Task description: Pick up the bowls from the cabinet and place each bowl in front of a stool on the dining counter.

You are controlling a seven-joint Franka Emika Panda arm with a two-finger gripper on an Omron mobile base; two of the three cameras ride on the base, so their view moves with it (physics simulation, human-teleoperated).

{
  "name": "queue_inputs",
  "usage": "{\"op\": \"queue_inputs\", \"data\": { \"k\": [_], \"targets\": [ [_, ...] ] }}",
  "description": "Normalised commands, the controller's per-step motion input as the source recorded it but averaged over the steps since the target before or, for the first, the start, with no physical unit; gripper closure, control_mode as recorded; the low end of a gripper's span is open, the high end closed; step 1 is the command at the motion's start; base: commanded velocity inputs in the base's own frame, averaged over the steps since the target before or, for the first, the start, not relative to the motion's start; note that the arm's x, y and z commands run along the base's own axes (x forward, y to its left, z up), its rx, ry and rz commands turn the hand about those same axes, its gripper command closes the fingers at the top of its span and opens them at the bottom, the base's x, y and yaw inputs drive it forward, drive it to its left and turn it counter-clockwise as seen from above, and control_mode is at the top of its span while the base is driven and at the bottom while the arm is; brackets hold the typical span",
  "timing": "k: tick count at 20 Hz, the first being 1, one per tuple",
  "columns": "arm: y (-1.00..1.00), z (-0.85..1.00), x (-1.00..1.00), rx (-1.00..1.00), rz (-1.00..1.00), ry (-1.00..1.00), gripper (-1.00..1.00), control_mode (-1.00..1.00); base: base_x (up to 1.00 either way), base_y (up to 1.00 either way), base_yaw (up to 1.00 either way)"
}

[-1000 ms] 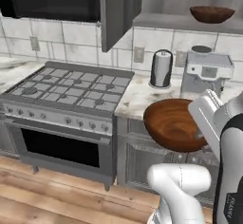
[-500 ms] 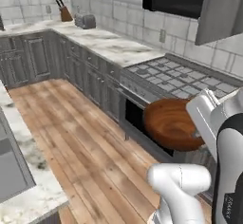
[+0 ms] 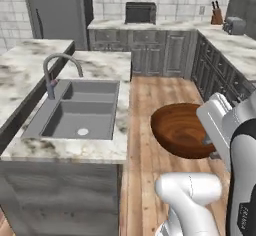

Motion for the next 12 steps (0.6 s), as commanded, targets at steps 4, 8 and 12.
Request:
{"op": "queue_inputs", "data": {
  "k": [4,8,12],
  "targets": [
    [0.00,0.00,0.00,0.00,0.00,0.00,1.00,1.00,-0.42,1.00,0.53],
    [0.00,0.00,0.00,0.00,0.00,0.00,1.00,1.00,0.01,1.00,0.18],
    [0.00,0.00,0.00,0.00,0.00,0.00,1.00,1.00,0.38,1.00,0.00]
  ]
}}
